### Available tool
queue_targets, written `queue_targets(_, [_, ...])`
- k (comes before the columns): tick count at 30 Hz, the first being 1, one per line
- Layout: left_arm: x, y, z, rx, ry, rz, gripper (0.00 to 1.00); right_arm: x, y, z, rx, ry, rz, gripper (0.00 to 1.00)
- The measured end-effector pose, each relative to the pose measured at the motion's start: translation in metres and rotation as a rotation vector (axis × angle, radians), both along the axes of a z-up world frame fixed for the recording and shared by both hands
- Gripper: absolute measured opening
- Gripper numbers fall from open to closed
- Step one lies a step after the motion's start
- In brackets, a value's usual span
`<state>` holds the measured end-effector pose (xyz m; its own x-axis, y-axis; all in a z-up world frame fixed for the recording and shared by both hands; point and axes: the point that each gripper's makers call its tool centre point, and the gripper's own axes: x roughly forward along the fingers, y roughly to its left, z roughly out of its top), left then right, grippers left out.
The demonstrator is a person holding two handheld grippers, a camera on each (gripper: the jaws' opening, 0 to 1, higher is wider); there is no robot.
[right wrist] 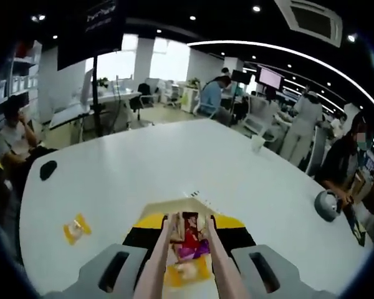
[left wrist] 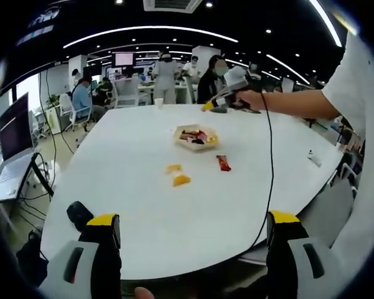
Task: Place the target food into the container with the food tongs after gripping and lifting it, then release it inside without dropping or visibly crushing the food.
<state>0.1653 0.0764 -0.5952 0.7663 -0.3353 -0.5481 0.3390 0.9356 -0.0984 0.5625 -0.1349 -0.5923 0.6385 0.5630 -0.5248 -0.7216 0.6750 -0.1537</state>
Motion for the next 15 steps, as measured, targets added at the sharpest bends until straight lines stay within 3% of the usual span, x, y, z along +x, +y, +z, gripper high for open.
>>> queue_targets(11, [-0.011, -0.008, 0.016, 0.016, -0.043, -0.015, 0.98, -0.033, -0.029, 0.033, 0.023, -0.049, -0.019, 0.27])
queue_targets(15, [-0.011, -0.013, 0.020, 0.017, -0.060, -0.029, 0.98, -0.058, -0.044, 0.043, 0.048, -0.059, -0.031, 0.27])
